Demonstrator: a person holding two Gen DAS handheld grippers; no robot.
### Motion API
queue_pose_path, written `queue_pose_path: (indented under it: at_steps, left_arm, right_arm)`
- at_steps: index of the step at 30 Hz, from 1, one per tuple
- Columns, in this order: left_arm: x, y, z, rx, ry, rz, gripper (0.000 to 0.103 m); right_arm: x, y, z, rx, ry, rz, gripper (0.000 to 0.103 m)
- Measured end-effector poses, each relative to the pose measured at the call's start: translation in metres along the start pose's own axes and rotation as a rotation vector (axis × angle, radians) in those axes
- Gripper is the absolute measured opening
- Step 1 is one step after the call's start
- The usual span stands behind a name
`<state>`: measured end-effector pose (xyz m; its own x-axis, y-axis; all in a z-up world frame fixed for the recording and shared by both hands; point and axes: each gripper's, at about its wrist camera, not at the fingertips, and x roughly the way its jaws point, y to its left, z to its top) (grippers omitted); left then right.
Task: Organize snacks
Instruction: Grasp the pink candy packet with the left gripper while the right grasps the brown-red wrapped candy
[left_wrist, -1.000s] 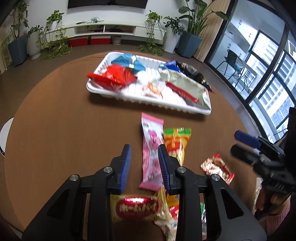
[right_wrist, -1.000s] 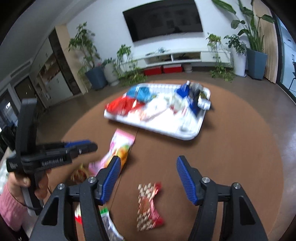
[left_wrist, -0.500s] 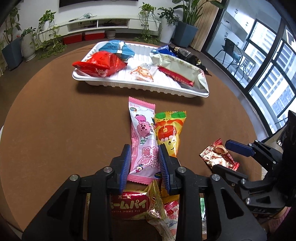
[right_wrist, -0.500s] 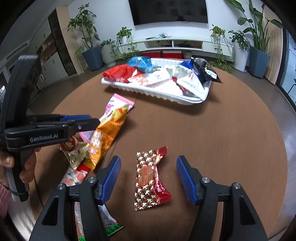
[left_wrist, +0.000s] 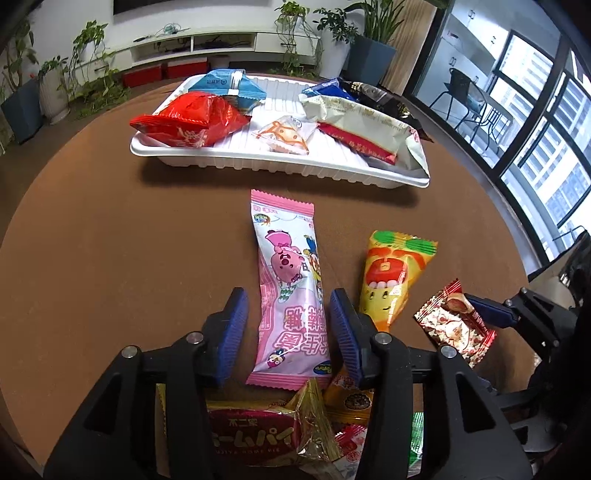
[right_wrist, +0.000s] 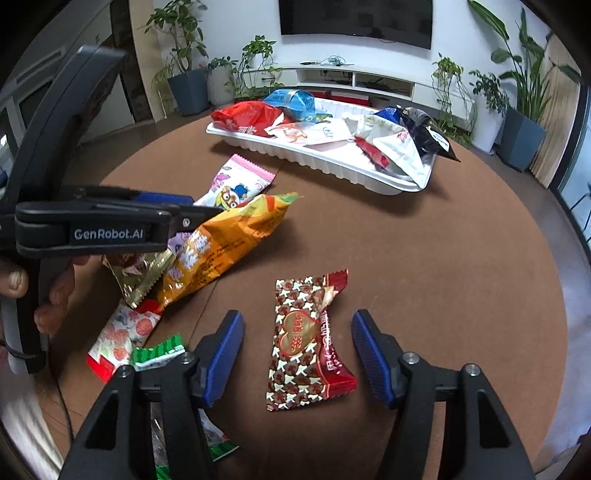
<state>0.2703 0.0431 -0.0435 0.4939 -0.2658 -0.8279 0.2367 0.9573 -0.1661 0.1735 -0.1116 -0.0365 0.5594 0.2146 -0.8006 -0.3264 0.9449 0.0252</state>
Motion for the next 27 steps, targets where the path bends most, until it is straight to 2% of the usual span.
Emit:
queue_pose_path:
  at_steps: [3, 5, 7, 8, 12, 16, 21, 22, 27]
  left_arm:
    - [0.001, -0.003, -0.001, 0.023, -0.006, 0.014, 0.044]
    - [0.002, -0.005, -0.002, 0.038, -0.012, 0.026, 0.043]
    - [0.003, -0.007, -0.003, 0.053, -0.017, 0.044, 0.033]
    - [0.003, -0.007, -0.003, 0.055, -0.017, 0.044, 0.033]
    - [0.001, 0.002, -0.002, 0.006, -0.020, 0.003, 0.025]
    - [-0.001, 0.015, -0.001, -0.068, -0.022, -0.048, 0.023]
    - [-0.005, 0.017, -0.001, -0.082, -0.035, -0.069, 0.018]
    - [-0.006, 0.017, -0.001, -0.086, -0.036, -0.074, 0.017]
    - [-0.008, 0.020, -0.001, -0.093, -0.040, -0.092, 0.016]
  right_arm:
    - [0.000, 0.002, 0.000, -0.022, 0.000, -0.012, 0.057]
    - [-0.001, 0.003, 0.000, -0.033, -0.004, -0.013, 0.044]
    - [-0.002, 0.003, 0.001, -0.035, -0.006, -0.011, 0.035]
    - [-0.002, 0.003, 0.001, -0.038, -0.006, -0.008, 0.033]
    - [-0.003, -0.003, 0.002, -0.006, -0.012, 0.014, 0.029]
    - [-0.005, -0.013, 0.004, 0.051, -0.020, 0.057, 0.025]
    - [-0.008, -0.025, 0.006, 0.126, -0.039, 0.111, 0.022]
    - [-0.009, -0.028, 0.006, 0.144, -0.044, 0.121, 0.017]
    - [-0.006, -0.034, 0.007, 0.185, -0.036, 0.147, 0.017]
